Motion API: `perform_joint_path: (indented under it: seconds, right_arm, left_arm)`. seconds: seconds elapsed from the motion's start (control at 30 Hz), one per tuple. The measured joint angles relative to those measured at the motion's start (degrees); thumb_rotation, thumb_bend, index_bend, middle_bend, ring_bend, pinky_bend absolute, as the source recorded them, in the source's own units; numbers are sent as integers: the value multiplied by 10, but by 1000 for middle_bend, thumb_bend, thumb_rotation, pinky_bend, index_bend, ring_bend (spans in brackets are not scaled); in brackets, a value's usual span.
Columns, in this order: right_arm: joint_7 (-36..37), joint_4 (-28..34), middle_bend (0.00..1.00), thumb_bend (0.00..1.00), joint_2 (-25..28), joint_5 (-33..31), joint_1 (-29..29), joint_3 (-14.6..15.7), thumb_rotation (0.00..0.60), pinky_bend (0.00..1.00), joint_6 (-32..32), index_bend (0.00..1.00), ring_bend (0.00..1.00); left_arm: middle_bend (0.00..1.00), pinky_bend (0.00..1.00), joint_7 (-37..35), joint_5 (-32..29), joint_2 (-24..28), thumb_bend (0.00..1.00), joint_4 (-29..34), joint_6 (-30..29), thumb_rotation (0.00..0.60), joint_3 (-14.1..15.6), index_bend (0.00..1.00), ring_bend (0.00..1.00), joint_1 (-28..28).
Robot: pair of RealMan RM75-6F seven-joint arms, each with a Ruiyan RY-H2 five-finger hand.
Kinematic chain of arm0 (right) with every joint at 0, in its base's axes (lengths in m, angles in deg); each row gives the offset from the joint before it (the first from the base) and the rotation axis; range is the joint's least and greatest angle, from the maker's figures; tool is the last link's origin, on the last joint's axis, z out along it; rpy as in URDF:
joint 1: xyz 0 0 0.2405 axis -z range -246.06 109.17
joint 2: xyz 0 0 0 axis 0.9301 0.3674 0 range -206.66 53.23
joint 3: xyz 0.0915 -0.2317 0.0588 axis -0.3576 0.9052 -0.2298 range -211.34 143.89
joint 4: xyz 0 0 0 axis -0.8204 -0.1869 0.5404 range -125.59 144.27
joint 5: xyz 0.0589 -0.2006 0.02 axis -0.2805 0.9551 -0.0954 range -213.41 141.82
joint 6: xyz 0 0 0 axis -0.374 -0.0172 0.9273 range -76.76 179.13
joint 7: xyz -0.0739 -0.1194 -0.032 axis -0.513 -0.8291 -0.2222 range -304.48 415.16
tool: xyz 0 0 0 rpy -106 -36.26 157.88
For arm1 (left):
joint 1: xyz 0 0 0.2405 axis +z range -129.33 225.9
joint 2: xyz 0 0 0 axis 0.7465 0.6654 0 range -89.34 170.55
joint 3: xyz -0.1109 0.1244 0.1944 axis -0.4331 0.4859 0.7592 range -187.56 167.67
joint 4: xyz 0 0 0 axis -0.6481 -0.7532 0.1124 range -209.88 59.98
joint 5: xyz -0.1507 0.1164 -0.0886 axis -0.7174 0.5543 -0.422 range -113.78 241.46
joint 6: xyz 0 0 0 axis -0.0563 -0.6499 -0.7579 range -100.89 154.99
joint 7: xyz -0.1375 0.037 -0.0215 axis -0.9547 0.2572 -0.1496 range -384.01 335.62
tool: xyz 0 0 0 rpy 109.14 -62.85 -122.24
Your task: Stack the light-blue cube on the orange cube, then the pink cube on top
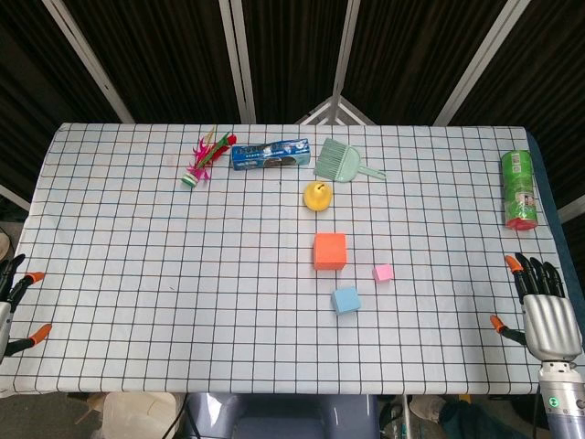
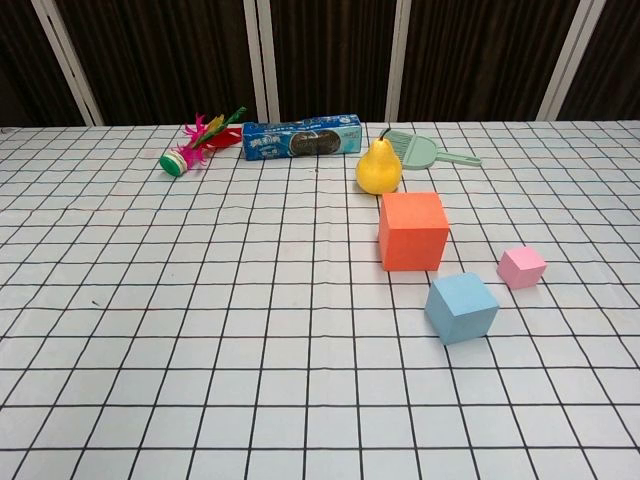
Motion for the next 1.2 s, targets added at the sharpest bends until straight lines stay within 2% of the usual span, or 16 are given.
perform_joint_path:
  seconds: [0.63,0.77,0.97,1.03,1.2]
  right_arm:
    - [-4,7,67,247,-2,1,-4,5,600,0,12,20,32]
    - [16,11,67,247,2,20,-7,13,600,0,18,97,32]
    - [39,32,67,248,6,63,-14,33,600,0,27,152,31]
    - [27,40,67,248,4,67,-16,37,600,0,30,189,30]
    - [-30,80,67,248,-15,75,-36,44,600,0,67,194,31]
  left_arm:
    - [13,18,4,-5,1,206,3,1,600,-2,221,0,1]
    - [13,18,11,-6,-1,206,4,4,600,-1,221,0,0]
    - [13,18,13,-13,-3,206,6,12,600,-3,221,0,-4]
    - [13,18,15,-14,-4,207,6,14,600,-3,221,0,-4]
    - [13,18,15,-19,-5,206,5,17,600,-5,221,0,-6]
